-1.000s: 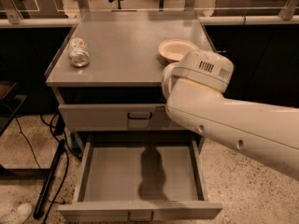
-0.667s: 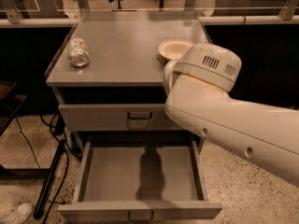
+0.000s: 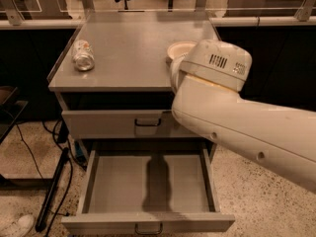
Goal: Pick rxbar blueberry from middle drawer and place on counter
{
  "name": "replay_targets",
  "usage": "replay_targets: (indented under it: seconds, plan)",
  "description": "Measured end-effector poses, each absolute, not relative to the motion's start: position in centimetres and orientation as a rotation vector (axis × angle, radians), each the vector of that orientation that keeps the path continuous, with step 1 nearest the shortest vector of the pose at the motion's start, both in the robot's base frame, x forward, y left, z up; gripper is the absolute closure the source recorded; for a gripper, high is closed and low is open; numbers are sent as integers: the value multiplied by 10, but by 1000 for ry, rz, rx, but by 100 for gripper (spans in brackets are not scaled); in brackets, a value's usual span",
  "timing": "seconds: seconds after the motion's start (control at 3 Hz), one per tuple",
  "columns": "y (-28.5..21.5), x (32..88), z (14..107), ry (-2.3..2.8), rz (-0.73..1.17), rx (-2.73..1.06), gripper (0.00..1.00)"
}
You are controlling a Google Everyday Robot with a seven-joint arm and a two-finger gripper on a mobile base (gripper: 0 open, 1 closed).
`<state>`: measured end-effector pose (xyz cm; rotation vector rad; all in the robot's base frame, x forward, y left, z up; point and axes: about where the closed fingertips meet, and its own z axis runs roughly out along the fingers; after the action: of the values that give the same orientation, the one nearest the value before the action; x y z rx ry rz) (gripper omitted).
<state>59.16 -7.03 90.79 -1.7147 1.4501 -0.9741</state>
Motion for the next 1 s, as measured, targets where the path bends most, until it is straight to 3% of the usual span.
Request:
replay_targets:
  seconds: [0.33,1.0]
  plan:
    - [-67,610,952,1368,-1065,-1688,100]
    - [-55,624,937,1358,-1071,-1670,100]
